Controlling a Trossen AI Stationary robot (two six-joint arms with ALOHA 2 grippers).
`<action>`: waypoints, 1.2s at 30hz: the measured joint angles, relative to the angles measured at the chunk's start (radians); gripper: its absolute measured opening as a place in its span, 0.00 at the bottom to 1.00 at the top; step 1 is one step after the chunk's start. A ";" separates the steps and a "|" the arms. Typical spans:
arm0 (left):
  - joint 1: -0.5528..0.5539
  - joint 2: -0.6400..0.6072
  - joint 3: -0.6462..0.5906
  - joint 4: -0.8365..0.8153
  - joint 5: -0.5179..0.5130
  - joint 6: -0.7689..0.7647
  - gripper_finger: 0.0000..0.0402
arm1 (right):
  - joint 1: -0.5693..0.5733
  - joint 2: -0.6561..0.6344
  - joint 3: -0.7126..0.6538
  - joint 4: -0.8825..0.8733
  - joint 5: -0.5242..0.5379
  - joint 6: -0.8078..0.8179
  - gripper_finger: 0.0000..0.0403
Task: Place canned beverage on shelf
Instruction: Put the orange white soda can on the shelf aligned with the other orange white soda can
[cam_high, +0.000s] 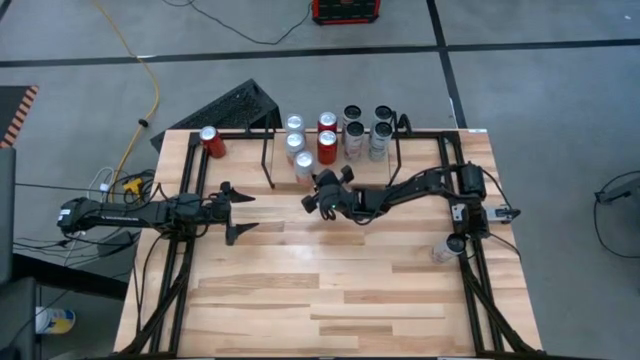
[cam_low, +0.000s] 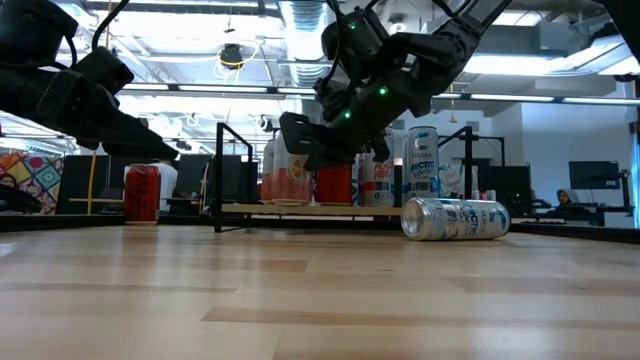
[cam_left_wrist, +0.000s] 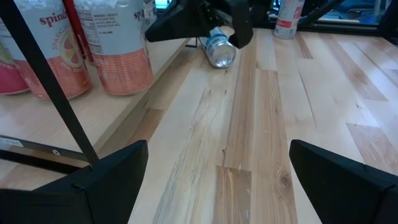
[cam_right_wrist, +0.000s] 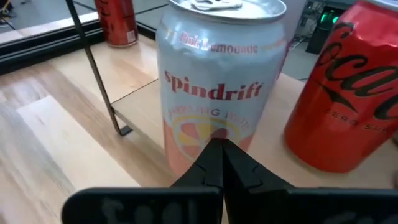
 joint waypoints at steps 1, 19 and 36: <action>0.000 0.000 0.000 0.000 0.000 0.000 0.94 | -0.005 0.000 0.000 0.001 -0.006 0.000 0.05; 0.000 0.000 0.000 0.000 0.000 0.000 0.94 | -0.025 0.000 0.000 -0.031 -0.007 0.000 0.05; 0.000 0.000 0.000 0.000 0.000 0.000 0.94 | -0.038 -0.001 0.000 0.074 0.049 -0.045 0.05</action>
